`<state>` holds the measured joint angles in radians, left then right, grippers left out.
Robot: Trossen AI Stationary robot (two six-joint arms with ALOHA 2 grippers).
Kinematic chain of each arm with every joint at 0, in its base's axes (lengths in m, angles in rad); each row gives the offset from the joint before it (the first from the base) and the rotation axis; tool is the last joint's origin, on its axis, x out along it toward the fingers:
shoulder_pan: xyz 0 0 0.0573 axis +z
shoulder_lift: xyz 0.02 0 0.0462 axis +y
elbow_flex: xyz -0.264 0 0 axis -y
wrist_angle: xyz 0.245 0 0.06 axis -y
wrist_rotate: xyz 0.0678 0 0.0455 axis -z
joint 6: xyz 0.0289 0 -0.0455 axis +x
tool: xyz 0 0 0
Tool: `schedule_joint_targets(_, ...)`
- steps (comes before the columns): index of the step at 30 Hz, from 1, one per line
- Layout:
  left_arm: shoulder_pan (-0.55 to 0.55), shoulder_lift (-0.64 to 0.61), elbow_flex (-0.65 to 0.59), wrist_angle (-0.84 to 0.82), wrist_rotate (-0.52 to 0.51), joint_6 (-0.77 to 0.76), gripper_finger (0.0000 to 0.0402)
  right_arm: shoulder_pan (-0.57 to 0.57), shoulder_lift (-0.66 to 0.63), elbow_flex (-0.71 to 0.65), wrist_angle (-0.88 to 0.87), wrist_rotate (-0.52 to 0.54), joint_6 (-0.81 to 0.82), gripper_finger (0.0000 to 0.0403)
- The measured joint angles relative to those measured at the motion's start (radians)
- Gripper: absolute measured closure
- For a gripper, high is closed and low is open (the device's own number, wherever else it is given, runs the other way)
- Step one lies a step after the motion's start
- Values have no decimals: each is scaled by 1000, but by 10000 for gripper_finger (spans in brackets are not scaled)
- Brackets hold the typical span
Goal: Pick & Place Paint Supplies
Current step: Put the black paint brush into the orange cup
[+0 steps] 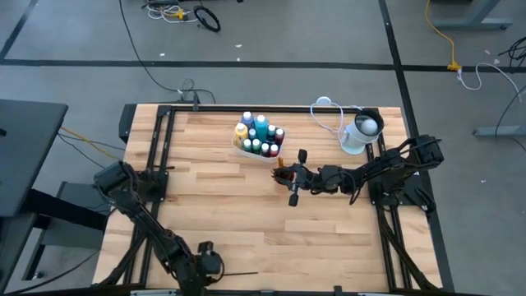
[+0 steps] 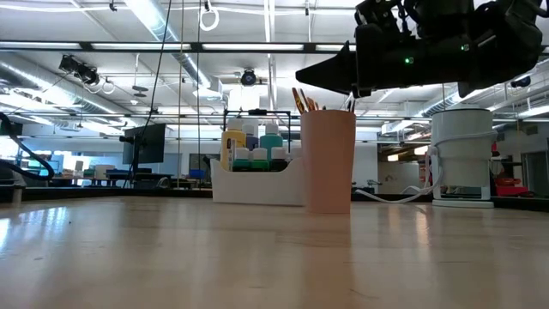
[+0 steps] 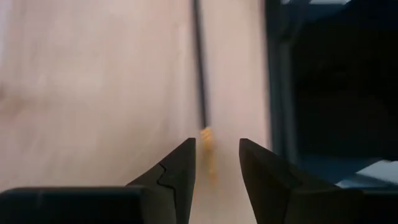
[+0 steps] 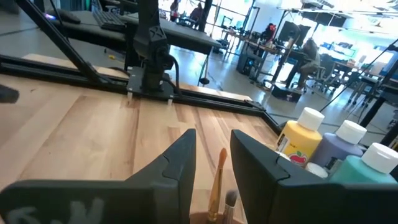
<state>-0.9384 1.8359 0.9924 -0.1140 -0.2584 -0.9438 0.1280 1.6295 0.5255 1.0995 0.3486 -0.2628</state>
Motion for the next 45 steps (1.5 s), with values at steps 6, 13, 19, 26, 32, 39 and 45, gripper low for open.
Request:
schedule_joint_targets(6,-8,9,1,-69,-20,4,269,0,0,0,5,-1,-8,298)
schedule_joint_targets(13,-30,79,14,-51,-65,63,269,0,0,0,7,-8,-8,298)
schedule_joint_targets(19,-80,109,16,-90,-212,96,278,0,0,0,7,-53,-9,298)
schedule_joint_targets(26,-91,111,13,-135,-283,237,354,0,0,0,7,-53,-9,298)
schedule_joint_targets(32,-57,110,13,-158,-296,115,392,0,0,0,7,-53,-5,298)
schedule_joint_targets(39,6,90,6,-161,-342,154,397,-1,0,0,28,-169,46,298)
schedule_joint_targets(45,67,6,2,-226,-476,349,398,0,0,0,123,-310,116,298)
